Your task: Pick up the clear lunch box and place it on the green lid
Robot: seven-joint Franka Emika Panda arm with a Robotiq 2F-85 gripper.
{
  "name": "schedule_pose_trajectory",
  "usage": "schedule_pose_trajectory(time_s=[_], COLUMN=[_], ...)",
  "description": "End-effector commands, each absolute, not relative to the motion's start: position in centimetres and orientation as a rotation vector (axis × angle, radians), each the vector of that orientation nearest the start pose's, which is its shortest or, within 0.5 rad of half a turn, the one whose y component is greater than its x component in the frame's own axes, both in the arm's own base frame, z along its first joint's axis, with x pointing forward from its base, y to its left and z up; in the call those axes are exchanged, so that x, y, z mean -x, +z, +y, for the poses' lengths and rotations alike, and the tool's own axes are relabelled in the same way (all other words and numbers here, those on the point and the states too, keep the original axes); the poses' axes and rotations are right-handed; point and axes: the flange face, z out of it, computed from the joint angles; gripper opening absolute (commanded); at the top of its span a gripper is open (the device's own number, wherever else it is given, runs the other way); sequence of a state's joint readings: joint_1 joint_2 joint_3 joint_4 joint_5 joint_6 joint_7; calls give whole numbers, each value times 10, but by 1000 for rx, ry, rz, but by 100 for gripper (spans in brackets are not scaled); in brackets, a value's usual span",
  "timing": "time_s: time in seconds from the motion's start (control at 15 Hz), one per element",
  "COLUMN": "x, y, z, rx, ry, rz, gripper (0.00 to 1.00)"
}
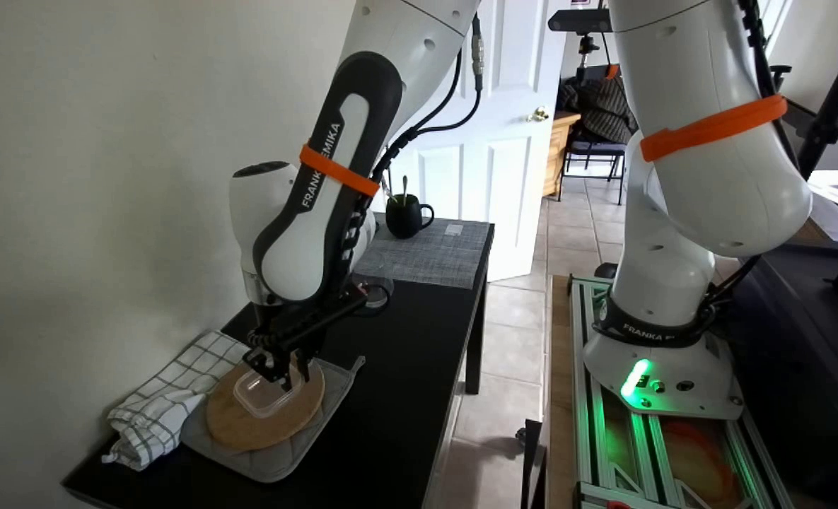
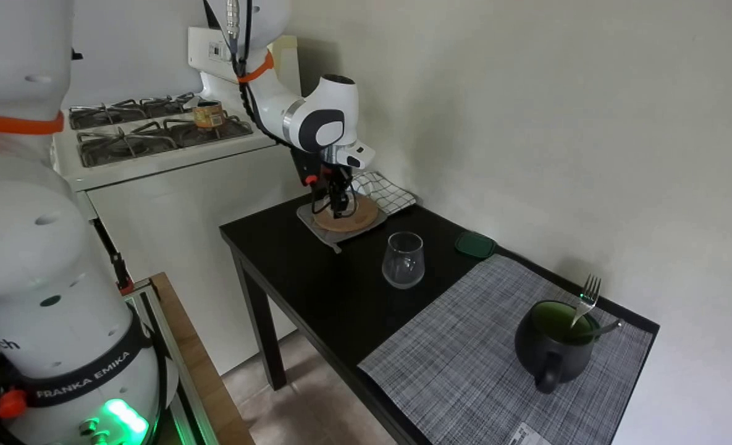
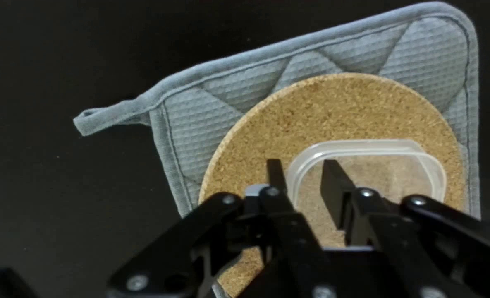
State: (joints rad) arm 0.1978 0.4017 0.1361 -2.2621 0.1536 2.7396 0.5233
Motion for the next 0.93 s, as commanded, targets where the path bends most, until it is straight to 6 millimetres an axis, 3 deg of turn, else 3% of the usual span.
schedule_pose_trajectory(time_s=[0.0,0.33,0.87], x=[-521,-519,-523], y=[187,211,249], z=[176,170,122], rx=[2936,2946,2878], ry=[-57,-107,-197], rz=[535,581,858], gripper=[1,2,2])
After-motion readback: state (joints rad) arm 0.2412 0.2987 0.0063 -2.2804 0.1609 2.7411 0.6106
